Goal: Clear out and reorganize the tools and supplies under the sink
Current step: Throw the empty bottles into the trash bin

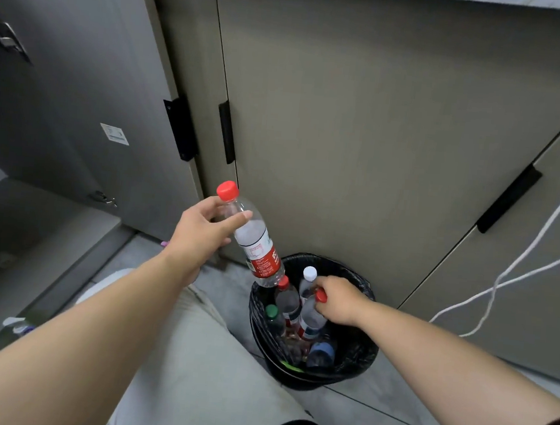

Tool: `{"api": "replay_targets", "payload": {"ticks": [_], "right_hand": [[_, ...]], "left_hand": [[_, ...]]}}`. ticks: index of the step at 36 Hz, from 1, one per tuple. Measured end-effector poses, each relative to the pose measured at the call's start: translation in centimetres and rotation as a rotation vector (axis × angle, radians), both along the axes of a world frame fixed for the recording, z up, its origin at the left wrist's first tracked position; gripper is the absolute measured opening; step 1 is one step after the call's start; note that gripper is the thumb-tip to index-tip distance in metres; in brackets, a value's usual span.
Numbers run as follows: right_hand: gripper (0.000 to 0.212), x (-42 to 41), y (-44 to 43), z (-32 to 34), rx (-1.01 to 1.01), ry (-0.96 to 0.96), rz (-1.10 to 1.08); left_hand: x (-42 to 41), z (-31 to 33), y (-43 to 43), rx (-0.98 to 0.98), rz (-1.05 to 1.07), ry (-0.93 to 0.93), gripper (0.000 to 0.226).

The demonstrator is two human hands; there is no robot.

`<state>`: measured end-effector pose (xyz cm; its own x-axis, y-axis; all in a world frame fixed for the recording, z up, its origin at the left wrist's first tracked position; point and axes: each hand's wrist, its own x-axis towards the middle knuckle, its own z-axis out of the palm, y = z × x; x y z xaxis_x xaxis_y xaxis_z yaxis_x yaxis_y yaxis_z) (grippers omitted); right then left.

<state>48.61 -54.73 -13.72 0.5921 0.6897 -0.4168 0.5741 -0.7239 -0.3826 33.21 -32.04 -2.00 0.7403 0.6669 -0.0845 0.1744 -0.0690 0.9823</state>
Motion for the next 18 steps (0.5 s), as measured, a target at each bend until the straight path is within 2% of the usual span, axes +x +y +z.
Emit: {"api": "replay_targets", "payload": {"ticks": [5, 7, 9, 13, 18], "right_hand": [[0.040, 0.7, 1.0, 2.5, -0.019, -0.123, -0.012], [0.034, 0.9, 1.6, 4.2, 0.063, -0.160, -0.030], [0.031, 0.9, 2.3, 6.3, 0.229, -0.169, -0.051], [0.046, -0.3, 3.9, 11.1, 0.582, -0.028, -0.045], [0.066, -1.7, 4.9, 14.4, 0.607, 0.097, 0.156]], "left_hand": [[0.1, -0.1, -0.2, -0.042, -0.071, -0.025, 0.035], [0.1, -0.1, -0.3, -0.060, -0.094, -0.032, 0.037], [0.1, -0.1, -0.4, -0.073, -0.123, -0.033, 0.039], [0.2, 0.1, -0.9, -0.068, -0.164, -0.027, 0.032], [0.2, 0.6, -2.1, -0.045, -0.263, -0.016, 0.034]]}}
